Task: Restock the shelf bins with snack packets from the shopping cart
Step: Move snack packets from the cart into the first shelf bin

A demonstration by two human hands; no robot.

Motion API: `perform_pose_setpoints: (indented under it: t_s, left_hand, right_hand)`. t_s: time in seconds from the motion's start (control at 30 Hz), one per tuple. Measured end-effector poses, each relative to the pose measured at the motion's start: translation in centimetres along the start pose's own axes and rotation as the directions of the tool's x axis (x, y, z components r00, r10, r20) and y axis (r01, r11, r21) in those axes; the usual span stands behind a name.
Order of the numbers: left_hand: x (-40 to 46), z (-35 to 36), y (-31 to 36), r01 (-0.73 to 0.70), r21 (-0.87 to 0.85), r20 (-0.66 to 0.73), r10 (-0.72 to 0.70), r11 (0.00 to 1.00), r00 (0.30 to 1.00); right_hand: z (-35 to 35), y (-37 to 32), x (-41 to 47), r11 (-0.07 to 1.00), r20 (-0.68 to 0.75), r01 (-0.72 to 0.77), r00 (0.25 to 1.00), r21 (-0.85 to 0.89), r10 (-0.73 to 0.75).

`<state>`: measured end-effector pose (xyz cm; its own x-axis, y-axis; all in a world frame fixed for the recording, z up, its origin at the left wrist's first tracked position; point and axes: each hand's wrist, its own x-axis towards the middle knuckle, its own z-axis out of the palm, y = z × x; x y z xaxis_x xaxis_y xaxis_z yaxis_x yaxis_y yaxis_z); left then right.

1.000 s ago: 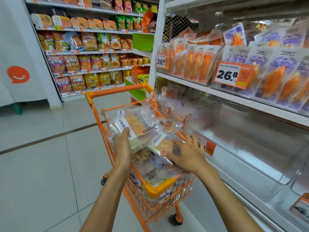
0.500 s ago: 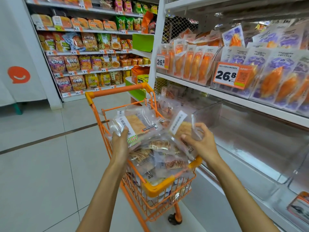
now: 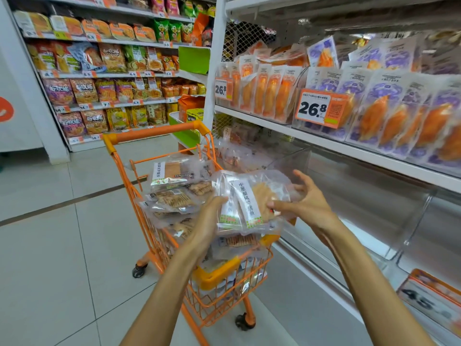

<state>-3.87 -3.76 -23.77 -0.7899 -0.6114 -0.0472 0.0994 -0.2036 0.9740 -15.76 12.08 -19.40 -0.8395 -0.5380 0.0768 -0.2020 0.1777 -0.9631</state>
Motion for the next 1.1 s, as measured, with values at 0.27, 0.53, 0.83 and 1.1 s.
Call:
perform_pose_setpoints:
  t_s: [0.27, 0.53, 0.83, 1.1]
  left_hand:
    - [-2.0, 4.3, -0.7, -0.084, -0.037, 0.114, 0.087, 0.996, 0.99]
    - [-1.0, 7.1, -1.6, -0.119, 0.201, 0.249, 0.066, 0.972, 0.966]
    - [4.0, 12.2, -0.1, -0.169, 0.327, 0.448, 0.005, 0.93, 0.894]
    - [2.5, 15.1, -2.5, 0.078, 0.172, 0.393, -0.141, 0.982, 0.909]
  right_hand:
    - [0.7, 2.8, -0.7, 0.97, 0.137, -0.157, 0.982, 0.184, 0.133]
    - [-3.5, 2.6, -0.9, 0.973, 0.047, -0.168, 0.986, 0.157, 0.162]
    - [-9.9, 3.2, 1.4, 0.98, -0.025, -0.155, 0.987, 0.127, 0.159]
    - [-11.4, 3.8, -0.5, 0.946, 0.027, -0.251, 0.968, 0.204, 0.251]
